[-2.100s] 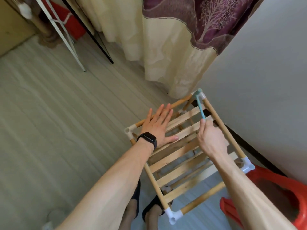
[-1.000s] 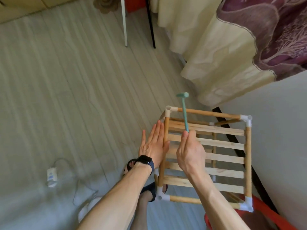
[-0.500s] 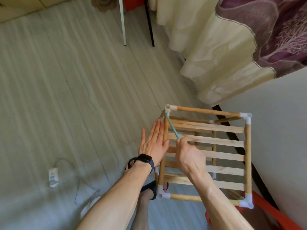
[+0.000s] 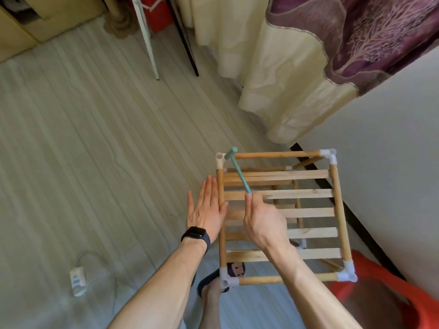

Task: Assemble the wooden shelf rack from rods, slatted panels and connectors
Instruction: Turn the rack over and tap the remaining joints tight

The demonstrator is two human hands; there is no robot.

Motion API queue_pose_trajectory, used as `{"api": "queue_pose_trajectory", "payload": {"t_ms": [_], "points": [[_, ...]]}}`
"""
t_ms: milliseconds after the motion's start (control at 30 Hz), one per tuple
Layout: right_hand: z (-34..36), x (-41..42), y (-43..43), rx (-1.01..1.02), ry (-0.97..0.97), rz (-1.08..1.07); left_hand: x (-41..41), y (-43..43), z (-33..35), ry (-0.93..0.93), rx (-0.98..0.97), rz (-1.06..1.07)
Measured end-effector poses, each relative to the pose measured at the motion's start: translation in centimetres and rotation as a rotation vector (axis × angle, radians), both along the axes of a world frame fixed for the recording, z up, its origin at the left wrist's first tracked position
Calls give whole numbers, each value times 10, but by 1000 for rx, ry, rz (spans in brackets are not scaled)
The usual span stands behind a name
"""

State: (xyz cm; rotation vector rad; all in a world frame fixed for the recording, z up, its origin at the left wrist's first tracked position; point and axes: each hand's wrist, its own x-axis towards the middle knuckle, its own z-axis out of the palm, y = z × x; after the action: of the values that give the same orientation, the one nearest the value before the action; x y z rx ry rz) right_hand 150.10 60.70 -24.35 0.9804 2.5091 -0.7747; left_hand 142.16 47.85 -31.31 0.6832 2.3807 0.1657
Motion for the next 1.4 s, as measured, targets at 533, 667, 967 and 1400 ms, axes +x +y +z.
{"api": "queue_pose_trajectory", "payload": {"t_ms": [533,667,967,1400], "points": [[33,292,25,126,246,-1415,121,139,35,210,119,-1044],[9,364,33,39,98,-1708,186,168,33,175,89,-1303],[-21,480,73,84,-77,-1793,235,216,16,193,-67,-1257],[-69,550,99,19,-341,-1521,276,251,3,196,-21,-989]]}}
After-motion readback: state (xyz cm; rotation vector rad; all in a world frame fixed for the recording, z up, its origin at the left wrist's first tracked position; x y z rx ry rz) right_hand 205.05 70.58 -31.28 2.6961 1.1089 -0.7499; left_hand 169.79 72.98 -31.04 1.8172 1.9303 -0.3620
